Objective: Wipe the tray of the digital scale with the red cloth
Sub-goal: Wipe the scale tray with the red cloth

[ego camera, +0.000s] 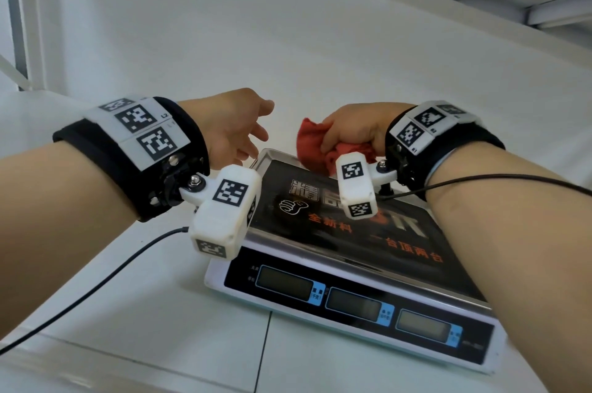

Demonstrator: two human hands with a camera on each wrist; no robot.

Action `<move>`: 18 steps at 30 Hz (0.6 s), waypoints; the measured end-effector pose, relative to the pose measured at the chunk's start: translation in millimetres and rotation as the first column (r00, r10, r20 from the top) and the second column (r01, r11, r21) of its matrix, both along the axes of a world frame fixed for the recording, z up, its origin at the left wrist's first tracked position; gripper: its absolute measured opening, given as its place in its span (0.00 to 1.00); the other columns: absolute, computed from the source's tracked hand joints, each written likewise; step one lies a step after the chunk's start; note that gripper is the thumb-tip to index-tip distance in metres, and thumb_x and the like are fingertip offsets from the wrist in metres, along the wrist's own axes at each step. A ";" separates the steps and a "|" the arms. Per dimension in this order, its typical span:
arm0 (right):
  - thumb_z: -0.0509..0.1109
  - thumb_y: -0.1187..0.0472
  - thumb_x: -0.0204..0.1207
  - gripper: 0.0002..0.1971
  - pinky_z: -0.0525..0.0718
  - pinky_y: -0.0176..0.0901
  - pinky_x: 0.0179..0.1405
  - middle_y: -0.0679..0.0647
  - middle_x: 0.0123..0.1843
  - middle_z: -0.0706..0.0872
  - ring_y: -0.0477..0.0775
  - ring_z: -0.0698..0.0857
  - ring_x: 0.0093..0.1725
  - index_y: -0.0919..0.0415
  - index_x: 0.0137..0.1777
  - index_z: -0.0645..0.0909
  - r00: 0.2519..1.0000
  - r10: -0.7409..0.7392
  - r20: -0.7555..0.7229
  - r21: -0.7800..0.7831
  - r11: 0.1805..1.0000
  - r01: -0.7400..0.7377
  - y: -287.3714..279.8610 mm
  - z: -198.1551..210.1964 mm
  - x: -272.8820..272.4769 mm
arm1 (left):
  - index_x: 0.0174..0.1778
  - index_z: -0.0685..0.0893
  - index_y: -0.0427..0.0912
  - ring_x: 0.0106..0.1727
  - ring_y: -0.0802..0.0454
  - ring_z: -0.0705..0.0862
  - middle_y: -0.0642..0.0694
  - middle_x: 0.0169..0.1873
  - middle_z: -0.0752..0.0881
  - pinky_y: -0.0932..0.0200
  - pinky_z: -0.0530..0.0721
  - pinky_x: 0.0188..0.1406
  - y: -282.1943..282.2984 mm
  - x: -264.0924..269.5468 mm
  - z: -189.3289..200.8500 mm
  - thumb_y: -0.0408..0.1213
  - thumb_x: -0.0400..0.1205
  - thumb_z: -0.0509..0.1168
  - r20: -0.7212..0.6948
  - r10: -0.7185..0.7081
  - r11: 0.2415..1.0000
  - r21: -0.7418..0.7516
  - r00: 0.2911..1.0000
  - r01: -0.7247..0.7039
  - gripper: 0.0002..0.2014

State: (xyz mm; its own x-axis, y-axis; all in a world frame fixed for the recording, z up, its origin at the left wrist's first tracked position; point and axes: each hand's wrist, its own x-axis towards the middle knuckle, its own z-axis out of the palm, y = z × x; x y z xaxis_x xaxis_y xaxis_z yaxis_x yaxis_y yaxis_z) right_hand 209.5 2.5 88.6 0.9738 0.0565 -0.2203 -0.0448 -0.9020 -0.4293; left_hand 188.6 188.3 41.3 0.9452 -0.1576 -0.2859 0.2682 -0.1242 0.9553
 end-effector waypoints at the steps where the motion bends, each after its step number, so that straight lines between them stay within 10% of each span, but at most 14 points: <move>1: 0.69 0.70 0.78 0.19 0.85 0.50 0.38 0.66 0.55 0.88 0.65 0.86 0.47 0.65 0.69 0.80 1.000 -0.010 0.017 -0.024 1.000 0.010 -2.0 0.8 -0.7 | 0.74 0.74 0.35 0.82 0.38 0.59 0.28 0.77 0.68 0.44 0.60 0.78 -0.2 0.5 0.5 0.57 0.85 0.53 0.007 0.008 1.000 0.001 1.000 -0.008 0.31; 4: 0.68 0.71 0.80 0.19 0.85 0.47 0.40 0.61 0.54 0.86 0.62 0.86 0.52 0.61 0.69 0.79 0.998 -0.025 0.051 -0.109 0.994 0.031 -6.9 -1.5 -2.4 | 0.73 0.75 0.35 0.82 0.38 0.59 0.28 0.77 0.68 0.43 0.60 0.78 -0.6 2.7 1.6 0.57 0.85 0.54 0.020 0.010 1.000 -0.010 1.000 -0.010 0.30; 8: 0.69 0.65 0.80 0.11 0.87 0.38 0.31 0.53 0.45 0.89 0.47 0.88 0.31 0.61 0.61 0.85 0.995 -0.043 0.091 -0.203 0.977 0.061 -5.7 -12.1 2.8 | 0.71 0.76 0.35 0.81 0.38 0.60 0.28 0.76 0.70 0.44 0.61 0.76 -1.8 5.0 1.4 0.57 0.85 0.55 0.016 0.009 1.000 -0.013 1.000 -0.009 0.30; 13: 0.66 0.52 0.84 0.19 0.79 0.44 0.50 0.59 0.57 0.86 0.55 0.82 0.50 0.66 0.65 0.83 0.985 0.073 0.159 -0.537 0.843 0.024 17.6 -24.0 0.6 | 0.74 0.71 0.34 0.81 0.37 0.62 0.27 0.78 0.66 0.45 0.75 0.59 -2.9 -1.2 3.9 0.56 0.85 0.55 -0.023 -0.004 0.997 -0.073 1.000 0.002 0.31; 16: 0.71 0.51 0.79 0.12 0.86 0.45 0.54 0.59 0.56 0.90 0.55 0.88 0.47 0.61 0.49 0.85 0.988 0.074 0.135 -0.409 0.913 -0.013 30.0 -25.8 3.4 | 0.77 0.68 0.34 0.78 0.34 0.66 0.26 0.78 0.65 0.45 0.77 0.41 -4.4 -5.4 6.5 0.55 0.85 0.55 -0.053 -0.003 0.992 -0.123 0.999 -0.003 0.32; 18: 0.75 0.56 0.76 0.06 0.90 0.40 0.33 0.54 0.41 0.91 0.49 0.90 0.32 0.56 0.41 0.84 0.992 0.065 0.106 -0.214 0.976 -0.041 37.4 -26.1 5.9 | 0.78 0.66 0.33 0.77 0.33 0.67 0.25 0.78 0.65 0.44 0.76 0.51 -4.1 -4.0 5.8 0.55 0.86 0.54 -0.060 -0.011 0.991 -0.134 0.998 0.003 0.33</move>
